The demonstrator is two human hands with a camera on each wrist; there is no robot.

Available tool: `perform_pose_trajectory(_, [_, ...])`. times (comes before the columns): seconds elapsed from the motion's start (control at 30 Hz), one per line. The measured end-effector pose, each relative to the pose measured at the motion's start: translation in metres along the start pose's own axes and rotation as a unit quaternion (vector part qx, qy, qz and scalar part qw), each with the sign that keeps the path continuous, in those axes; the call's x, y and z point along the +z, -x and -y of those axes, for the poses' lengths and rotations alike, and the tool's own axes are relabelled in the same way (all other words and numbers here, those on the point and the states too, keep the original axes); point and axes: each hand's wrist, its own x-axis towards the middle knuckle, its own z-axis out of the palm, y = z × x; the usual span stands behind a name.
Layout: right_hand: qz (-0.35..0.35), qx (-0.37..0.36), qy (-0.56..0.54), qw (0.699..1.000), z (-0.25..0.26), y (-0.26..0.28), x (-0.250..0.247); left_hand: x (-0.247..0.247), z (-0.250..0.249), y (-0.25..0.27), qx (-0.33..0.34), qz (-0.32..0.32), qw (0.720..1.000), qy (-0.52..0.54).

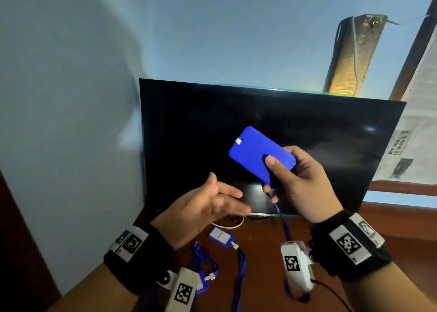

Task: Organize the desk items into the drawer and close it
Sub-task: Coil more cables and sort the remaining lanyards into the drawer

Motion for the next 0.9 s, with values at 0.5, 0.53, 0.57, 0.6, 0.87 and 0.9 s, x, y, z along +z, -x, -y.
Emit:
perform_pose_trajectory(0.5, [-0.072,0.020,0.012,0.997,-0.007,0.016,-0.021,0.035,0.005,0.004,0.066,0.003,0.973,-0.220])
perform_pose_trajectory(0.53, [-0.105,0.009,0.047,0.993,-0.010,0.015,-0.027,0.036,0.004,0.010,0.060,0.007,0.970,-0.234])
perform_pose_trajectory(0.57, [-0.131,-0.001,0.084,0.988,-0.013,0.015,-0.032,0.037,0.003,0.016,0.054,0.018,0.967,-0.247])
perform_pose_trajectory(0.6, [-0.148,-0.009,0.120,0.982,-0.017,0.015,-0.037,0.039,0.000,0.022,0.052,0.030,0.960,-0.272])
perform_pose_trajectory(0.87, [0.163,0.070,0.290,0.941,-0.084,0.054,-0.022,0.043,-0.062,0.018,0.171,-0.066,0.866,-0.466])
perform_pose_trajectory(0.9, [0.222,0.073,0.255,0.938,-0.082,0.061,-0.015,0.034,-0.063,0.008,0.183,-0.096,0.849,-0.486])
